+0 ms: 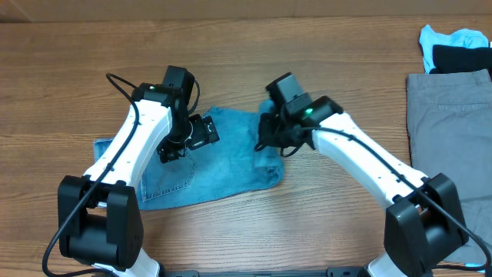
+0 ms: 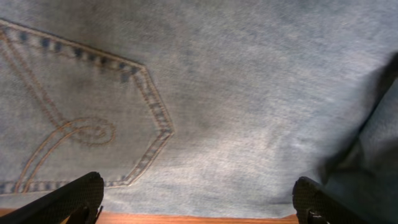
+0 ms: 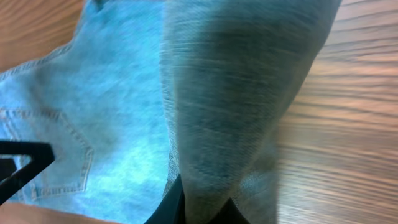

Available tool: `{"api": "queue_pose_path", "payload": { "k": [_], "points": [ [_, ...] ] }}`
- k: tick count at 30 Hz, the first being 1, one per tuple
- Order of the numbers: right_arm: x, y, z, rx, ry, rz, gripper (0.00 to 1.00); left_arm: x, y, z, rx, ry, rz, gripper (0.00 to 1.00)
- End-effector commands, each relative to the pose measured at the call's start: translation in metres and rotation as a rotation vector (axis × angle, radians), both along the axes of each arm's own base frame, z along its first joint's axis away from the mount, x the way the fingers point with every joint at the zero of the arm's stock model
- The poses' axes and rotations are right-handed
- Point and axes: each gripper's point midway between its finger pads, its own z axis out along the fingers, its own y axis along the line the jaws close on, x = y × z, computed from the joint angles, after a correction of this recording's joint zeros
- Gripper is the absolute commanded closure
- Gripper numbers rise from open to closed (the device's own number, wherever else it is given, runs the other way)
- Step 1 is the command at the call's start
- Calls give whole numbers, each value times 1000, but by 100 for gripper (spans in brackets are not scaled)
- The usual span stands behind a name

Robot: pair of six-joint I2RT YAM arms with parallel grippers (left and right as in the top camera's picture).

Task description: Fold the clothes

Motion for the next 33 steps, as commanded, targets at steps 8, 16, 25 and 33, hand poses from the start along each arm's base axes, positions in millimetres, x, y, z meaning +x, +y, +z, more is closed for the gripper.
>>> {"api": "queue_pose_path", "payload": {
  "k": [8, 16, 25, 33],
  "points": [
    [-35, 56, -9, 31, 25, 67, 75, -5, 12, 6, 40, -3, -16, 0],
    [-33, 83, -32, 115, 77, 94, 73, -15, 29, 5, 102, 39, 2, 0],
    [-19, 104, -22, 208, 15, 109, 46, -18, 41, 19, 122, 17, 24, 0],
    [6, 83, 5, 235, -60, 104, 46, -17, 36, 28, 108, -19, 13, 0]
  ]
}}
